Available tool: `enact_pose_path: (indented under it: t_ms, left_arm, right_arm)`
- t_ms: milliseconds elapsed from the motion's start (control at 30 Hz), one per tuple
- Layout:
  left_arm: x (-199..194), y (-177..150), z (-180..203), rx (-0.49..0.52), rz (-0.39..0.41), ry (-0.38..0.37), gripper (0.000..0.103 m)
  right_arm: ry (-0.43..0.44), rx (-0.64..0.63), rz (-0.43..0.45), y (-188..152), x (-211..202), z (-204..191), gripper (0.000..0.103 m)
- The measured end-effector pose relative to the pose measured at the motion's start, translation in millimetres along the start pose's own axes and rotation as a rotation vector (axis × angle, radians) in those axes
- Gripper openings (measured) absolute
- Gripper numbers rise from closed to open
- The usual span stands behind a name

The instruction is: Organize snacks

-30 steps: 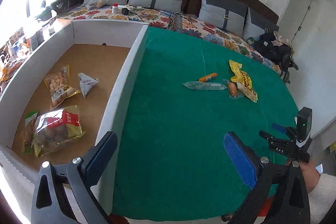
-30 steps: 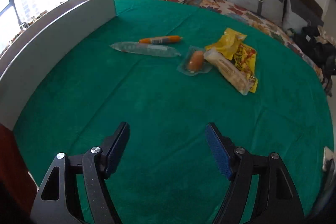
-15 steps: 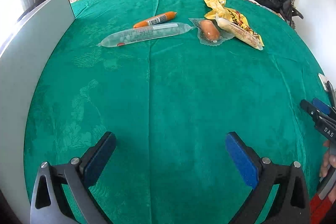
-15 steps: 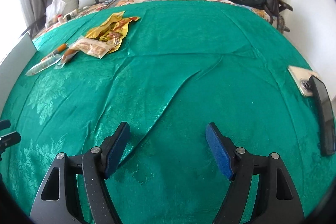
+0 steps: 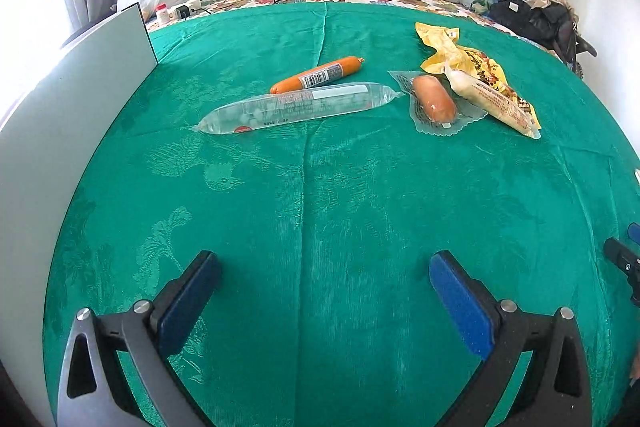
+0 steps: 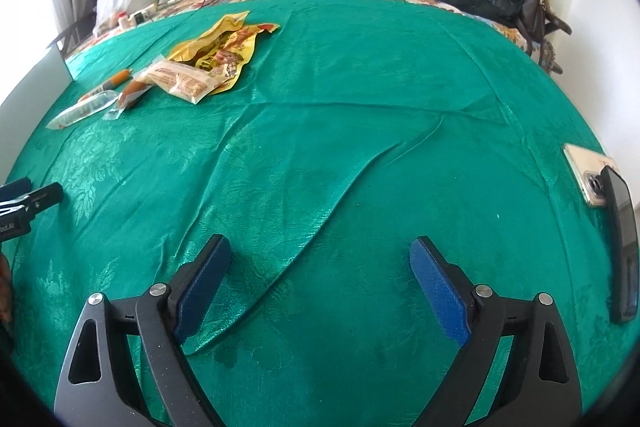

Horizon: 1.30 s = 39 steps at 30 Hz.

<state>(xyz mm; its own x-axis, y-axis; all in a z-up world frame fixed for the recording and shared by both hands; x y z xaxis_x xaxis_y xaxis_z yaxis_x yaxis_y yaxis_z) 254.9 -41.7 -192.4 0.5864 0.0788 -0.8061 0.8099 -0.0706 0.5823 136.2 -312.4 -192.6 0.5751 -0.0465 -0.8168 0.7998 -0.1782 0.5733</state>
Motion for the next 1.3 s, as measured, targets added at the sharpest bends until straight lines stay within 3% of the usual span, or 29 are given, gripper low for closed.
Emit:
enact_pose_path:
  t_ms: [1300]
  left_arm:
    - [-0.1,0.2,-0.4,-0.001,0.000,-0.001,0.103]
  right_arm:
    - [0.001,0.000,-0.002,0.5,-1.8,-0.4,0.097]
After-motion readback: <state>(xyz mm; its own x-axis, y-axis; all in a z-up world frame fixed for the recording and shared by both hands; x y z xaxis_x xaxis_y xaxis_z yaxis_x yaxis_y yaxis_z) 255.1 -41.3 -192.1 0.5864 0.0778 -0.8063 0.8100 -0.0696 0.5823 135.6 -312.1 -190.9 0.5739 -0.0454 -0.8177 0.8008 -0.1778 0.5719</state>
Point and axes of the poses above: each gripper's, at about its wrist camera, not at the fingertips, and x roughly the way its jaws point, z to its right, y to its top, the point moved 10 cm from there along x, roughly the way its jaws point, and after that the axes turned 8 degrees about y, right-handed, at the moved point
